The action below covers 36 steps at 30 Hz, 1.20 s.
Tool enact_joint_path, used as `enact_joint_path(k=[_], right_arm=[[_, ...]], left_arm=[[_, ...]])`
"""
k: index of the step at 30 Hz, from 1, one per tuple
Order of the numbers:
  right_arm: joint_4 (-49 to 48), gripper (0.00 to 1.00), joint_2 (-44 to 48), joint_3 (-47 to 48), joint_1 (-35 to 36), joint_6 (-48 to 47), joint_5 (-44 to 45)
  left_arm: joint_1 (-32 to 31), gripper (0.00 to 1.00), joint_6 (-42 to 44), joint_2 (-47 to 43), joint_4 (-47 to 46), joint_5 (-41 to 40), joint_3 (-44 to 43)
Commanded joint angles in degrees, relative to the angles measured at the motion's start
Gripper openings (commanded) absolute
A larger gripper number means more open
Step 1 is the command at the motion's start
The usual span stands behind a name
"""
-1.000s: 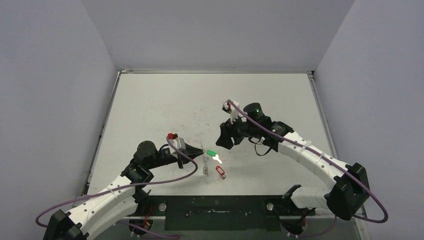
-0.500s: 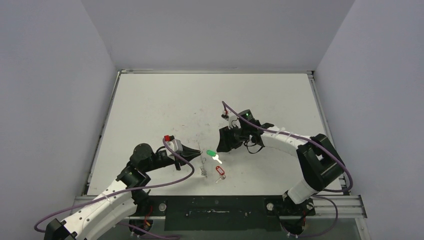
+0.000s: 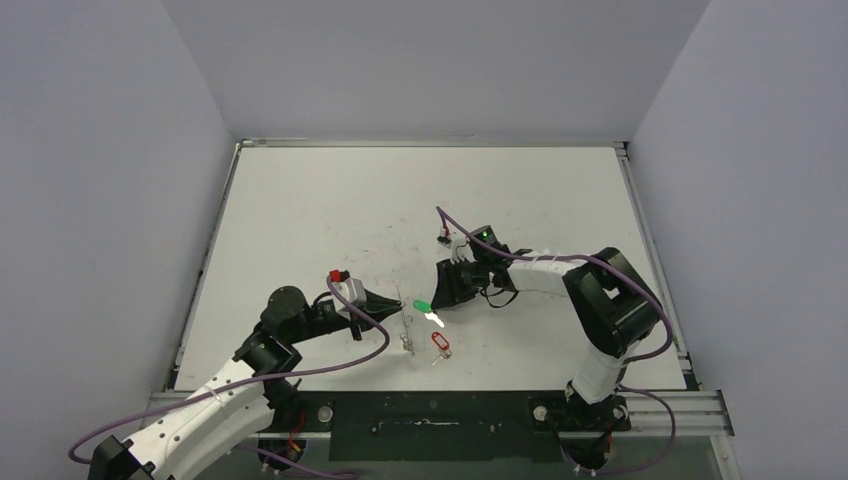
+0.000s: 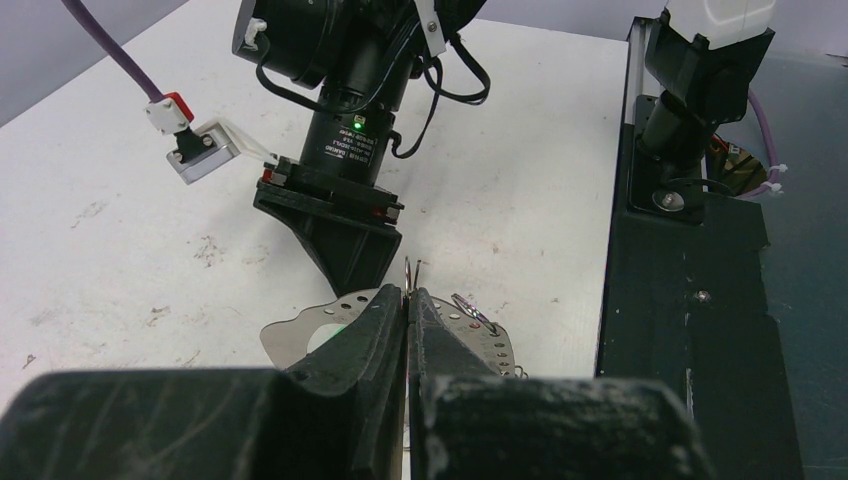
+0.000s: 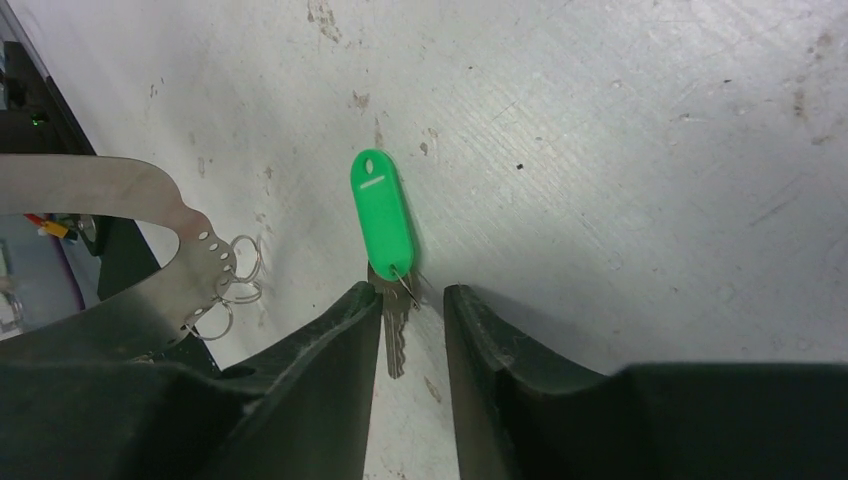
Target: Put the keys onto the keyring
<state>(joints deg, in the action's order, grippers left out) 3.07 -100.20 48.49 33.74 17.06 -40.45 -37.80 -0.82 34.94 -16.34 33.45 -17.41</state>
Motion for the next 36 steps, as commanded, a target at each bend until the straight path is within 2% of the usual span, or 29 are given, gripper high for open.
enact_joint_path(k=[1,5,7,14,21,27,36], right_arm=[[-2.6,0.26,-2.3,0.6,0.0,0.9,-0.4],[-4.1,0.11,-2.2,0.6,0.1,1.0,-1.2],[-3.4,0.00,-1.3,0.5,0.1,0.7,-1.0],[2.6,0.00,4.2,1.5,0.1,-1.4,0.1],[10.3,0.00,14.0,4.3,0.7,-2.8,1.5],[18.6,0.00,22.8,10.4,4.6,-6.5,2.5],[26.3,0.00,26.2,17.1,11.0,-12.9,3.6]], left_arm=[[-0.3,0.00,0.3,-0.7,-2.7,-0.2,-1.1],[-0.3,0.00,0.4,-0.9,-2.5,-0.3,-1.1],[-0.3,0.00,0.4,-0.9,-2.3,-0.4,-1.2],[-0.2,0.00,0.5,-0.6,-2.3,-0.4,-1.3],[-0.3,0.00,0.5,-0.3,-2.5,-0.3,-1.5],[-0.3,0.00,0.1,0.5,-3.7,0.1,-1.5],[-0.3,0.00,-0.6,0.9,-5.2,0.1,-1.6]])
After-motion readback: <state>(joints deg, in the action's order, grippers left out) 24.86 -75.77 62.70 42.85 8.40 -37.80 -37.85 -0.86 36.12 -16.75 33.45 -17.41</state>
